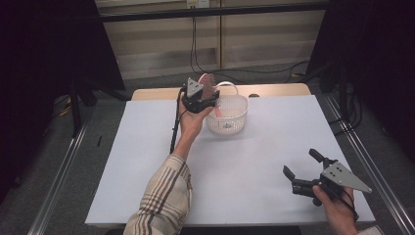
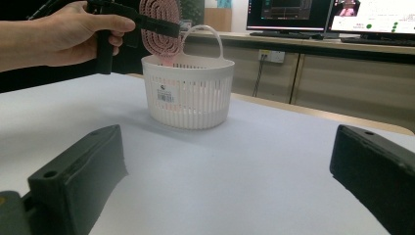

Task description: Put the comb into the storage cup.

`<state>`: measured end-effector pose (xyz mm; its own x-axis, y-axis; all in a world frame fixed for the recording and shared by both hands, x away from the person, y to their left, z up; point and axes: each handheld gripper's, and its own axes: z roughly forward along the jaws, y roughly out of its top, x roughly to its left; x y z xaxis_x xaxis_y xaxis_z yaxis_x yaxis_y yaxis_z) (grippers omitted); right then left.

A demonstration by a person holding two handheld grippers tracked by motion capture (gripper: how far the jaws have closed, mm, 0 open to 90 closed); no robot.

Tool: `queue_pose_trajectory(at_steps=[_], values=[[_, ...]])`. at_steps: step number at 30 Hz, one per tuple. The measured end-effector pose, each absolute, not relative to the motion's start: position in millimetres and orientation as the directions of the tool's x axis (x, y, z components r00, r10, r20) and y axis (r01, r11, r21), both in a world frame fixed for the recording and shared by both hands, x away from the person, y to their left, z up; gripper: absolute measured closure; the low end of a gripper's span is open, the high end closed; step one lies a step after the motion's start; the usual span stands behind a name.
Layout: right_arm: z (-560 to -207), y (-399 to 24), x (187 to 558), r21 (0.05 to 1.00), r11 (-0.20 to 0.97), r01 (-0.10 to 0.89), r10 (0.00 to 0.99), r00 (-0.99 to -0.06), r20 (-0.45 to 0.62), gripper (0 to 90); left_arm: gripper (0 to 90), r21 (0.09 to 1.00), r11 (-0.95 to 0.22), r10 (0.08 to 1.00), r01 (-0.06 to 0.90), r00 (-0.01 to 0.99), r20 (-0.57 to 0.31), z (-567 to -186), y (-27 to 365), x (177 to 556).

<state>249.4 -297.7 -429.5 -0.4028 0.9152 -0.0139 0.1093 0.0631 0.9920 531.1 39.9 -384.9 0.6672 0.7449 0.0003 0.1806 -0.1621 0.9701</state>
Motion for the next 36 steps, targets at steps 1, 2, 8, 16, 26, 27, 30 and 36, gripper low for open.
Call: queue_pose_trajectory(at_steps=[1,2,8,16,26,27,30,36], values=[[-429.5,-297.6,249.4,0.992,0.064,0.110,0.915,-0.403,-0.014,0.0,48.5,0.970,-0.167,0.748,0.177,0.664,0.007,-384.7,40.3,531.1],[-429.6,-297.6,249.5,0.992,0.066,0.110,0.915,-0.403,-0.016,0.0,48.1,0.970,-0.167,0.749,0.179,0.662,0.007,-384.5,40.6,531.2],[-429.7,-297.6,249.4,0.992,0.066,0.111,0.915,-0.404,-0.015,0.0,47.2,0.968,-0.173,0.750,0.184,0.661,0.009,-384.6,44.1,532.6],[-429.8,-297.6,249.3,0.992,0.065,0.113,0.914,-0.405,-0.014,0.0,45.6,0.965,-0.180,0.750,0.192,0.661,0.008,-385.1,50.2,534.9],[-430.1,-297.4,249.6,0.991,0.065,0.113,0.915,-0.404,-0.014,0.0,44.3,0.963,-0.170,0.754,0.207,0.657,-0.008,-386.5,56.0,538.1],[-430.1,-297.5,249.6,0.991,0.067,0.113,0.915,-0.403,-0.016,0.0,44.3,0.963,-0.170,0.754,0.209,0.657,-0.009,-386.7,56.3,538.3],[-430.2,-297.5,249.7,0.991,0.066,0.115,0.915,-0.403,-0.014,0.0,43.7,0.963,-0.166,0.759,0.210,0.651,-0.011,-387.7,56.8,539.2],[-430.6,-297.1,250.1,0.991,0.064,0.119,0.916,-0.402,-0.011,0.0,43.5,0.961,-0.172,0.757,0.217,0.654,-0.013,-387.4,58.4,539.0]])
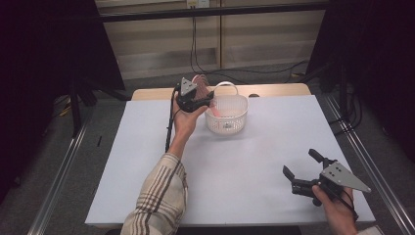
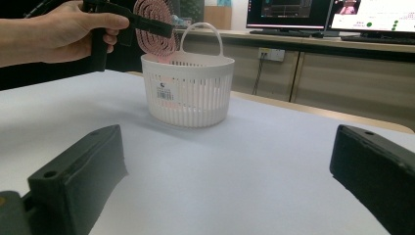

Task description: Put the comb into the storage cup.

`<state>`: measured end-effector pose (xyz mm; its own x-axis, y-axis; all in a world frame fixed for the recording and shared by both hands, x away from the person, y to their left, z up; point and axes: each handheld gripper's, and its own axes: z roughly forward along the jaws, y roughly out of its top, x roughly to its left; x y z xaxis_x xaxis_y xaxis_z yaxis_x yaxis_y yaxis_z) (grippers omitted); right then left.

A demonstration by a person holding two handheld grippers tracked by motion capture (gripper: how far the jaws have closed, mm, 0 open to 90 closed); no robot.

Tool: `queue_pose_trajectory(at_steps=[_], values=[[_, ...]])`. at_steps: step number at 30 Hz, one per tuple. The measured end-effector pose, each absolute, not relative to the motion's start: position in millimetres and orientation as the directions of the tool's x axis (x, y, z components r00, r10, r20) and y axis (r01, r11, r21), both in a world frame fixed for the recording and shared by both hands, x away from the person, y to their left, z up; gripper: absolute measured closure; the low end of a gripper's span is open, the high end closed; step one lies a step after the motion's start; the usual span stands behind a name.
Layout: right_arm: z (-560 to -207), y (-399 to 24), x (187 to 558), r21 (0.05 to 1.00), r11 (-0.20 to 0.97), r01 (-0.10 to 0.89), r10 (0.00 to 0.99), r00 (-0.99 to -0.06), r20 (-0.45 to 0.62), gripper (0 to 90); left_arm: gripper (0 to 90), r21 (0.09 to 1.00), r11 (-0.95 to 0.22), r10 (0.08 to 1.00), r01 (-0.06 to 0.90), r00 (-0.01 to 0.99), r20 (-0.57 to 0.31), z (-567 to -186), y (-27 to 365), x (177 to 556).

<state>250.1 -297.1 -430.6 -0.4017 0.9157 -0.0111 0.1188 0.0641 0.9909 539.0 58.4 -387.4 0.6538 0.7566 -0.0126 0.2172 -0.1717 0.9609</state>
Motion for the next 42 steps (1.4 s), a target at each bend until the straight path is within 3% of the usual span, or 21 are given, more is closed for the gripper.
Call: queue_pose_trajectory(at_steps=[17,25,39,42], values=[[-431.4,-296.5,250.7,0.990,0.073,0.122,0.913,-0.407,-0.018,0.0,40.7,0.956,-0.189,0.759,0.223,0.651,-0.002,-386.7,62.2,539.0],[-431.4,-296.5,250.8,0.990,0.073,0.121,0.913,-0.407,-0.017,0.0,33.4,0.955,-0.175,0.765,0.240,0.644,-0.021,-387.8,64.0,540.1],[-431.9,-296.4,251.4,0.990,0.069,0.125,0.914,-0.406,-0.012,0.0,6.0,0.961,-0.147,0.782,0.235,0.623,-0.033,-386.1,68.0,541.1],[-431.9,-296.2,251.3,0.990,0.069,0.125,0.914,-0.406,-0.012,0.0,5.1,0.962,-0.153,0.778,0.226,0.627,-0.024,-384.4,69.4,540.6]])
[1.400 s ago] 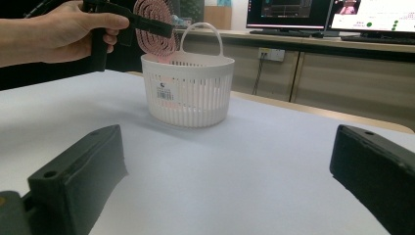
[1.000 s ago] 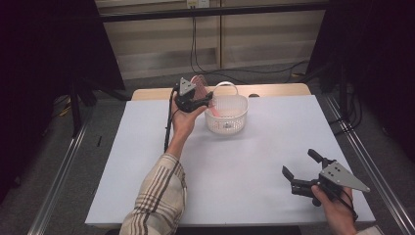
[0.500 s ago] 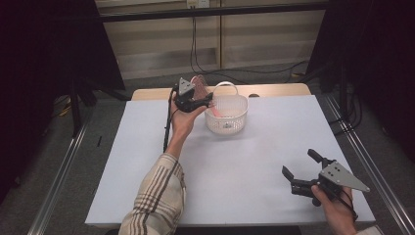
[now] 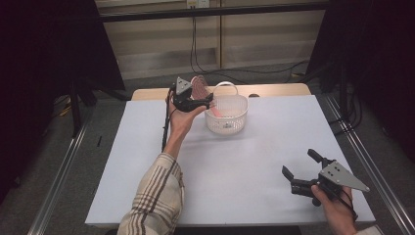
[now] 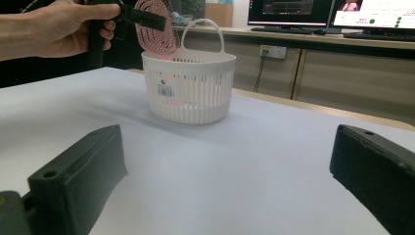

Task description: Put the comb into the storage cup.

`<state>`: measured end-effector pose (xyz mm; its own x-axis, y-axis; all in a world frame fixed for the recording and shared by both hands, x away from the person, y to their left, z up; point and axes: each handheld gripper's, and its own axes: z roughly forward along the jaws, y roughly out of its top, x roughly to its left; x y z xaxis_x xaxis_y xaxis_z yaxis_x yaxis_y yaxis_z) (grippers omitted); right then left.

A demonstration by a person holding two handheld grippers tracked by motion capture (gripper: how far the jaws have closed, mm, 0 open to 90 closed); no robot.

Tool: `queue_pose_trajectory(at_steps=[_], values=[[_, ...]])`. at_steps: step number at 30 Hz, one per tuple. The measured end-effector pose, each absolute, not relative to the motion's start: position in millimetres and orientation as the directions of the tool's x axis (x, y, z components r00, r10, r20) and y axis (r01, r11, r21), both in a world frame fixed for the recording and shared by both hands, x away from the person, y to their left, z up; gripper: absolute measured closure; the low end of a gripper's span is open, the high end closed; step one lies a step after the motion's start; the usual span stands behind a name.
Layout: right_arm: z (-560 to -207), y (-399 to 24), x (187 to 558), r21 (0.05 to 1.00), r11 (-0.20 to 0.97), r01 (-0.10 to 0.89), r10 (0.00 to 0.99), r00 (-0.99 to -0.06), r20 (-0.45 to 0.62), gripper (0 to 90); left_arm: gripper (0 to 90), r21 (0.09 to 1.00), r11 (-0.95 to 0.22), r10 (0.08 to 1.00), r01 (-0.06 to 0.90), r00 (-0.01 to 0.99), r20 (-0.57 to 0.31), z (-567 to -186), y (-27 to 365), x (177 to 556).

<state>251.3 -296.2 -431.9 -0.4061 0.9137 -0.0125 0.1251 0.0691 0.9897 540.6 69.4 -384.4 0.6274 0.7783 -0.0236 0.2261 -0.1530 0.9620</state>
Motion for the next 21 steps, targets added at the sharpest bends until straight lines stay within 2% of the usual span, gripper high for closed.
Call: queue_pose_trajectory(at_steps=[6,15,21], values=[[-431.9,-296.1,251.3,0.990,0.070,0.124,0.914,-0.406,-0.013,0.0,3.2,0.961,-0.162,0.776,0.226,0.630,-0.017,-382.1,70.9,538.9],[-431.5,-296.4,251.0,0.990,0.069,0.123,0.915,-0.404,-0.013,0.0,1.3,0.969,-0.184,0.780,0.162,0.624,0.044,-372.3,71.8,532.9],[-431.0,-297.2,250.8,0.991,0.067,0.117,0.916,-0.401,-0.015,0.0,2.4,0.974,-0.157,0.766,0.165,0.643,0.015,-369.2,77.6,531.4]])
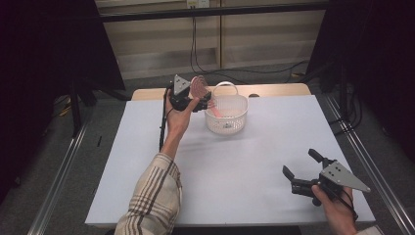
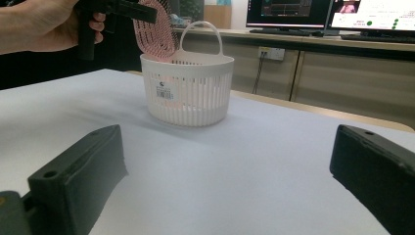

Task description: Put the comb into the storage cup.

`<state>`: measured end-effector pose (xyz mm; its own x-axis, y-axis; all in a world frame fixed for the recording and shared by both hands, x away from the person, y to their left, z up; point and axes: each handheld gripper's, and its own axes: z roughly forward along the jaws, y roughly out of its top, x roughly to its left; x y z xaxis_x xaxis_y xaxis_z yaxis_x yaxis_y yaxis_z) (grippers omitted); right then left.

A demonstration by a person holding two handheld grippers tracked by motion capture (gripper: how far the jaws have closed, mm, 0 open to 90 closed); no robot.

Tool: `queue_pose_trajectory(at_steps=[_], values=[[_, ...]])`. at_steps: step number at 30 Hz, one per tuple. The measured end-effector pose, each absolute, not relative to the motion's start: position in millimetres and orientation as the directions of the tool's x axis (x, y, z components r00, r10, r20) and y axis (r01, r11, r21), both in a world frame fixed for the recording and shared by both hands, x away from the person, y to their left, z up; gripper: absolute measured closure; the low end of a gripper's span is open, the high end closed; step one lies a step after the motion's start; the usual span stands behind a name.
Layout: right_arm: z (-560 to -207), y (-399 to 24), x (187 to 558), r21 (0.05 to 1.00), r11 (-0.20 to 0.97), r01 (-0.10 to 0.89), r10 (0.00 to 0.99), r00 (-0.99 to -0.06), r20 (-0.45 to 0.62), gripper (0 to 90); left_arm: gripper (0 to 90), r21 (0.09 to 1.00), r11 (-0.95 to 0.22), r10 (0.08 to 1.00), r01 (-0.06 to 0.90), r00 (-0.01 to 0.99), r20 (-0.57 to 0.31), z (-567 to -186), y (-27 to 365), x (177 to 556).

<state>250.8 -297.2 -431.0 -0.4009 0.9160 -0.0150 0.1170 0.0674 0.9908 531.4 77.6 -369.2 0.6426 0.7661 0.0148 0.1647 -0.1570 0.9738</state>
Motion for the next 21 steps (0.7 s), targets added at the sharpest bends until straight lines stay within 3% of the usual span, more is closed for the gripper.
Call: queue_pose_trajectory(at_steps=[12,21], values=[[-431.5,-298.3,250.8,0.990,0.068,0.120,0.919,-0.393,-0.016,0.0,2.2,0.985,-0.097,0.768,0.145,0.640,-0.019,-365.7,93.1,525.3],[-432.5,-300.9,251.3,0.991,0.058,0.122,0.921,-0.391,-0.005,0.0,2.9,0.983,-0.127,0.775,0.131,0.632,0.016,-363.3,104.4,518.4]])
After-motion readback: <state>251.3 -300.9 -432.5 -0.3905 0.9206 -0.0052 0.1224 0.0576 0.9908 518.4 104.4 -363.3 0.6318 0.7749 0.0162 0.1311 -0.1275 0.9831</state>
